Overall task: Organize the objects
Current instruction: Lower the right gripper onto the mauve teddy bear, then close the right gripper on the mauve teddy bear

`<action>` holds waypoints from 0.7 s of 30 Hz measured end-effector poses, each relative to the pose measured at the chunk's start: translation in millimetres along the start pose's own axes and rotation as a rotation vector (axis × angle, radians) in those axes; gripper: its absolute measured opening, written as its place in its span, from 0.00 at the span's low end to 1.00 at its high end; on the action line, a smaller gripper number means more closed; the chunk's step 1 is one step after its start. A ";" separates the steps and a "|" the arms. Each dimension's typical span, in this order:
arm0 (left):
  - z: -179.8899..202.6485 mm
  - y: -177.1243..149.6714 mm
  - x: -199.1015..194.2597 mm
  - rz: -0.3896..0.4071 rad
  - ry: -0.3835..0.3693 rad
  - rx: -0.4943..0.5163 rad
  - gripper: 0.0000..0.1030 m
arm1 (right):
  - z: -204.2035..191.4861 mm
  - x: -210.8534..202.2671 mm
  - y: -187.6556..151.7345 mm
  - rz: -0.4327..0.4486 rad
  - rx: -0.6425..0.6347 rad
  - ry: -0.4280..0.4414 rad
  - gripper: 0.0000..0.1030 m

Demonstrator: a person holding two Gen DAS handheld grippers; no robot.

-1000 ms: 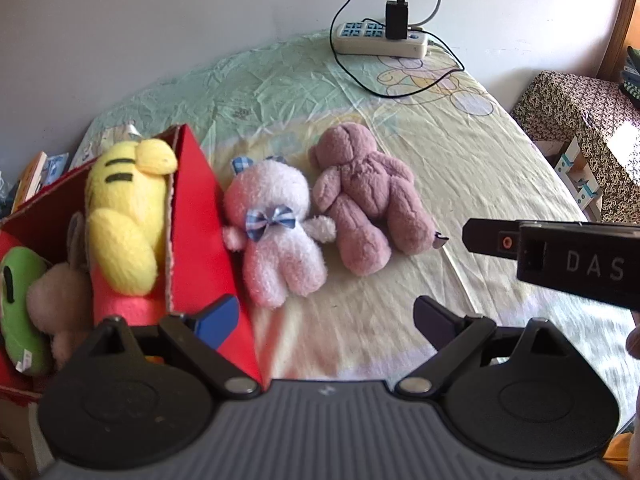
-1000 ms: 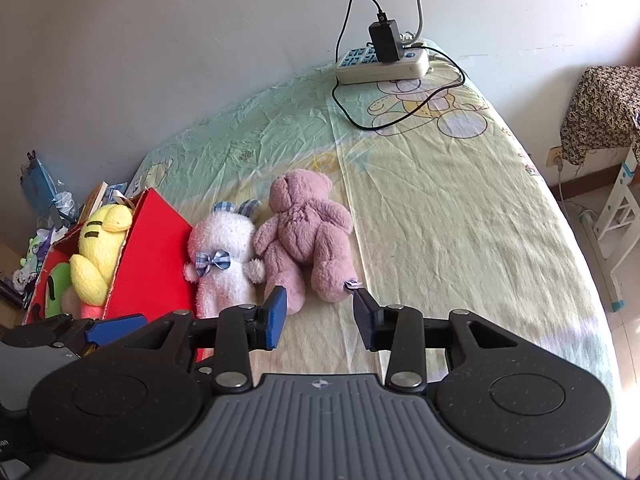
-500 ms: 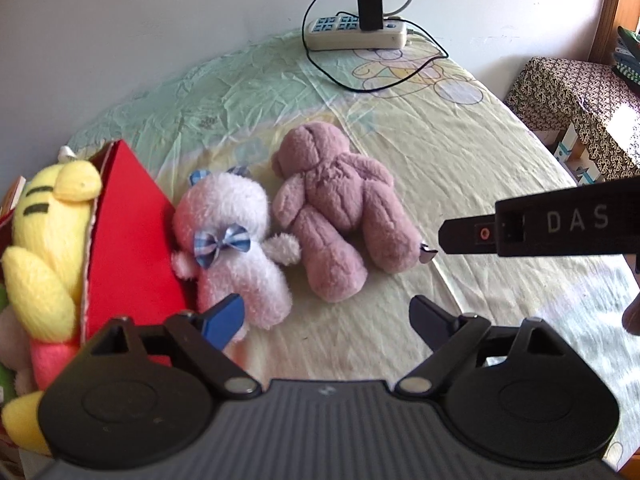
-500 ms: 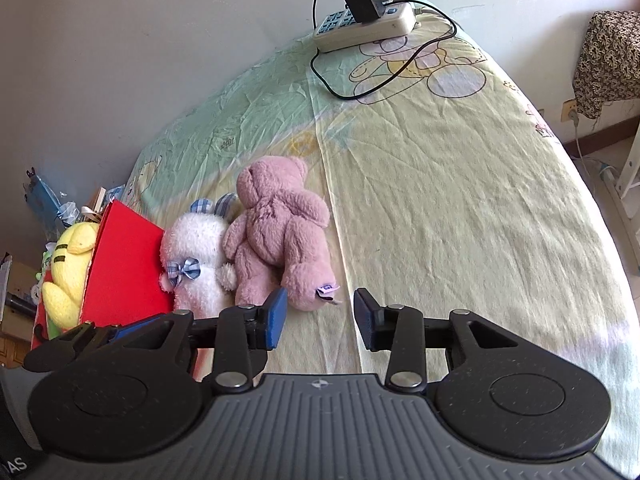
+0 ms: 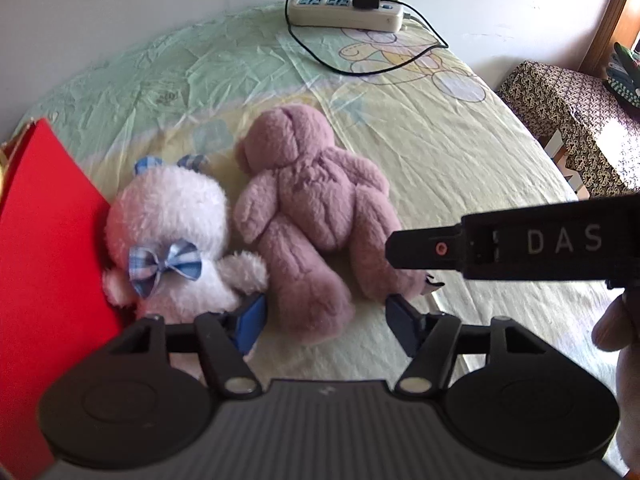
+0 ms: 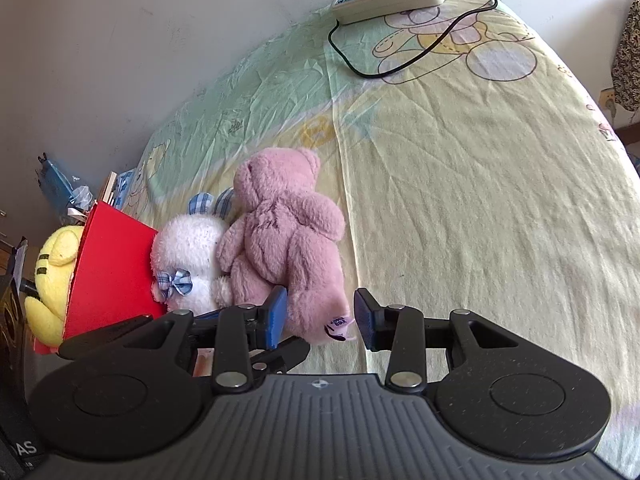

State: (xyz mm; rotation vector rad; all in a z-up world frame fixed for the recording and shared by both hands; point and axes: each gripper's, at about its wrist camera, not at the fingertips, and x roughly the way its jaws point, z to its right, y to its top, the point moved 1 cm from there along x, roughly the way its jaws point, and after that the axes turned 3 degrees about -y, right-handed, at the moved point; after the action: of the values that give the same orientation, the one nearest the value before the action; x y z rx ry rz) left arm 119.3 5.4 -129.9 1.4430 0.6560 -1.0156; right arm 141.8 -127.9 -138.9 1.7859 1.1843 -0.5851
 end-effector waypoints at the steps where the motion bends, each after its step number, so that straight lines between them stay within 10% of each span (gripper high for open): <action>1: -1.6 0.6 2.0 -0.005 -0.018 -0.009 0.64 | 0.2 2.8 0.9 -0.005 0.001 0.001 0.39; 21: -0.8 1.4 6.4 -0.012 -0.052 0.012 0.39 | -6.8 1.4 -4.6 -0.010 -0.062 -0.026 0.31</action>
State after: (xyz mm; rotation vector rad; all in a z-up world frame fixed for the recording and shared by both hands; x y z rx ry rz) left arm 123.7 5.0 -134.8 1.4200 0.6216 -1.0647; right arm 137.7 -120.6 -138.5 1.7160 1.1826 -0.5696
